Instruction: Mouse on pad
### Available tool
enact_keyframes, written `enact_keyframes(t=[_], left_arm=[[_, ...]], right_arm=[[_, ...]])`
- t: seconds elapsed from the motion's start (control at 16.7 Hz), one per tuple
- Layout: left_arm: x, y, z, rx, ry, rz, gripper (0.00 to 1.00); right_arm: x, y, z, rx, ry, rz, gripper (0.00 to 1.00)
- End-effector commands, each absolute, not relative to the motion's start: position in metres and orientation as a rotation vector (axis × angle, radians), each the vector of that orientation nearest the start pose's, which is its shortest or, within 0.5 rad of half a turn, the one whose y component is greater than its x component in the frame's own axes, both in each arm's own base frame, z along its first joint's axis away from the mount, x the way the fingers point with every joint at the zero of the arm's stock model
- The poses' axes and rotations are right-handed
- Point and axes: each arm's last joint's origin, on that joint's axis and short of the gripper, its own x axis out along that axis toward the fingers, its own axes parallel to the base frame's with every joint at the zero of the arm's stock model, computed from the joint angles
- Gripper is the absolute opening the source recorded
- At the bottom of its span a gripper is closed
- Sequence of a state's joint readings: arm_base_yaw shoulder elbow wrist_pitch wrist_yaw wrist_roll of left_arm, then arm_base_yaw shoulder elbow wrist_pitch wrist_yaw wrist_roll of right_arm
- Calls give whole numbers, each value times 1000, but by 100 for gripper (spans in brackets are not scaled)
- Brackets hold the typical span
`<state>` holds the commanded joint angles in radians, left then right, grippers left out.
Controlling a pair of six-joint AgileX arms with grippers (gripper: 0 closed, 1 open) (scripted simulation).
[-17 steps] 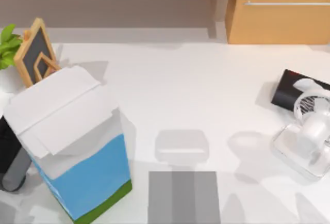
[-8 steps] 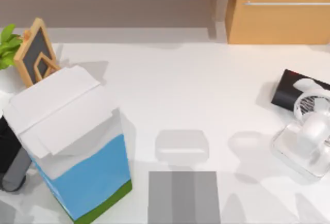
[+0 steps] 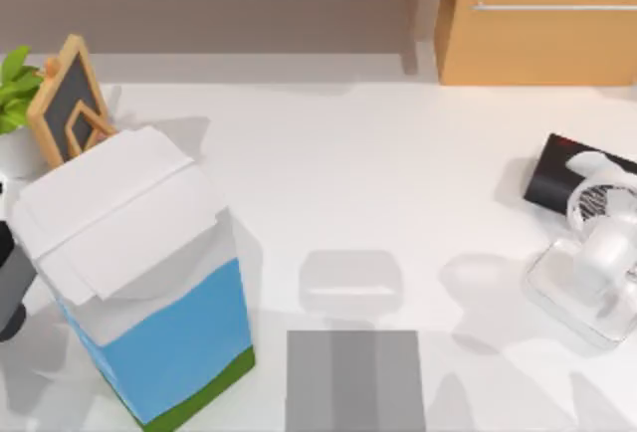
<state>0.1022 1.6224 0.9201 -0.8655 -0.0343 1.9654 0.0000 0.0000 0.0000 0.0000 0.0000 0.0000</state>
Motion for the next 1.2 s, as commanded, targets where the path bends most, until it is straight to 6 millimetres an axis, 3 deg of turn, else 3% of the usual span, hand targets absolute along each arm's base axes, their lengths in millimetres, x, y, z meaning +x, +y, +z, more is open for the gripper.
enact_keyframes(t=[0.42, 0.84, 1.02, 1.2], left_arm=[[254, 18, 210, 1447, 1084, -1395, 0], [254, 16, 213, 1442, 1083, -1391, 0], [263, 11, 226, 1429, 1070, -1289, 0], [278, -1, 252, 1379, 1034, -1091, 0]], right_arm=[[106, -1, 160, 0, 0, 0, 100], [106, -1, 160, 0, 0, 0, 100], [106, -1, 160, 0, 0, 0, 100], [106, -1, 160, 0, 0, 0, 100]])
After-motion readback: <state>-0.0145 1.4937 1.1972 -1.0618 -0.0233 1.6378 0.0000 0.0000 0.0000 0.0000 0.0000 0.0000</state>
